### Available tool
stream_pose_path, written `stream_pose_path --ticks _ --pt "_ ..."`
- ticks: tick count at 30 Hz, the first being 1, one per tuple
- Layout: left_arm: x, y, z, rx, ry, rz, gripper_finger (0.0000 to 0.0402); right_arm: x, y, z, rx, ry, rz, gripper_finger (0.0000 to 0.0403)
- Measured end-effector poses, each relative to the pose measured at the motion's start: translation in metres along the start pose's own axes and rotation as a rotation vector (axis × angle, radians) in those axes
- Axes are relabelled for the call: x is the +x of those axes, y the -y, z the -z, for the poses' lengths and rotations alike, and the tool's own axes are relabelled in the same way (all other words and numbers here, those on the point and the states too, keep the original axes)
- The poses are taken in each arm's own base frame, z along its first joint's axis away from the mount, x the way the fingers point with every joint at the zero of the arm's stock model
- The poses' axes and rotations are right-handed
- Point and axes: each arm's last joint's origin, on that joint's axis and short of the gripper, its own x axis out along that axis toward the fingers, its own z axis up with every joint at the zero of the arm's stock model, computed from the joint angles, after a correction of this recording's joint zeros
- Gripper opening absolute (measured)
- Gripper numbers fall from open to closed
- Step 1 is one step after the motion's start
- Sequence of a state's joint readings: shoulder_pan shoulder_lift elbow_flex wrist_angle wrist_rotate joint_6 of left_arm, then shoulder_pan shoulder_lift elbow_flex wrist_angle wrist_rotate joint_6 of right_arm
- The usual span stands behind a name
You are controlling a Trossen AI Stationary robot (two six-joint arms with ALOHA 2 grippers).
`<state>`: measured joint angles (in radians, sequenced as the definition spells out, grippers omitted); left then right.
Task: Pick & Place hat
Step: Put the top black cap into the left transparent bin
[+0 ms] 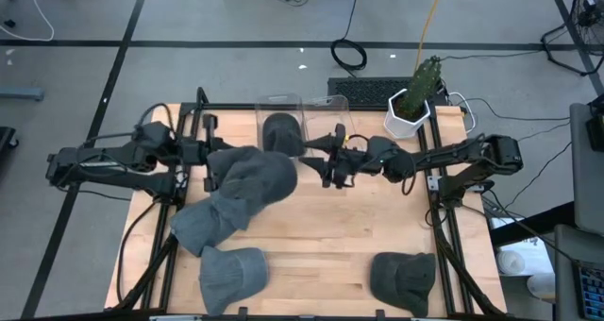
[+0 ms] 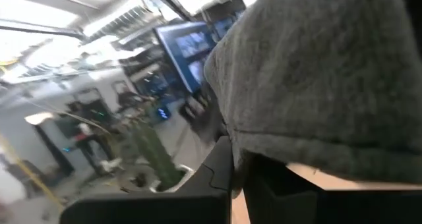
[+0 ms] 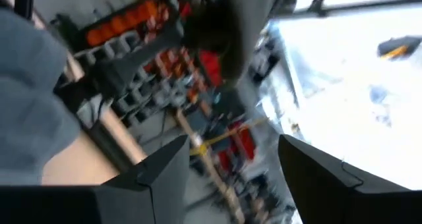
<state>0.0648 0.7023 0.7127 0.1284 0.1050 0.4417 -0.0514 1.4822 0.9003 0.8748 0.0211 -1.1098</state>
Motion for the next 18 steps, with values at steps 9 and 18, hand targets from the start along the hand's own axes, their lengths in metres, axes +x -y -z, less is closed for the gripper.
stream_pose_path --ticks 9,18 --pt "0.021 -0.001 0.009 -0.020 0.039 0.065 0.0012 -0.001 0.000 -0.020 -0.081 0.201 0.013 0.0209" --pt "0.035 -0.003 0.017 -0.051 0.048 0.092 0.0012 0.000 -0.004 -0.027 -0.073 0.296 0.006 0.0207"
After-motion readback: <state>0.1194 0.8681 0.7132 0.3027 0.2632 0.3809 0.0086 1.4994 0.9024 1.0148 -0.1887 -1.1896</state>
